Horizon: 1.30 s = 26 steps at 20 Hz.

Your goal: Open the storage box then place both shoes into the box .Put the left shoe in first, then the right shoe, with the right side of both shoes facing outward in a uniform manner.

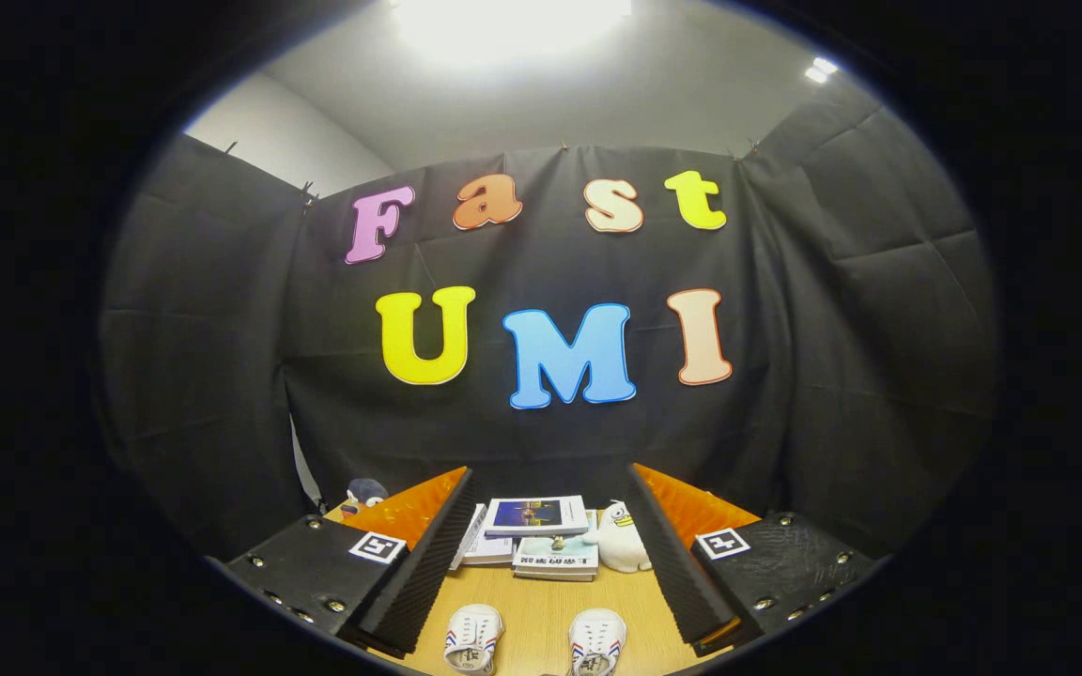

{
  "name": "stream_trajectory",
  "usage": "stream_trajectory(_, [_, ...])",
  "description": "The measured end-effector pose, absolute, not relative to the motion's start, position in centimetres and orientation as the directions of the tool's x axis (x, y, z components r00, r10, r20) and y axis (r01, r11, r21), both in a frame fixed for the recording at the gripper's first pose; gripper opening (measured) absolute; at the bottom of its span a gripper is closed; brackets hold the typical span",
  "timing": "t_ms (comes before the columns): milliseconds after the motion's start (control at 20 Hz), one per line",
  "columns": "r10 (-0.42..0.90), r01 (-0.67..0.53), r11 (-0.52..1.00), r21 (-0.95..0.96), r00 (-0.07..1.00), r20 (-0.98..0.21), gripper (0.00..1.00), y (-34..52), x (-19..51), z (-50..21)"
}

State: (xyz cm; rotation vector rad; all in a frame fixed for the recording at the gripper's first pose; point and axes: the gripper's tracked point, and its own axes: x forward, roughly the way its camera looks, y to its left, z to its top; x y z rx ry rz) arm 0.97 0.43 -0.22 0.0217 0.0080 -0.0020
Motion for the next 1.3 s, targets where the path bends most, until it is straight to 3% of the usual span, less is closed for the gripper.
stream_trajectory(350, [0.012,-0.012,1.0,0.022,1.0,-0.025,0.97,0.9,1.5,-1.5])
stream_trajectory(650, [0.111,-0.097,0.989,0.113,0.987,-0.118,0.97,3.6,3.2,-4.8])
stream_trajectory(950, [0.284,-0.25,0.954,0.163,0.931,-0.232,0.97,8.9,4.6,-9.7])
stream_trajectory(1300, [0.513,-0.408,0.852,0.328,0.775,-0.368,0.97,16.0,4.7,-15.9])
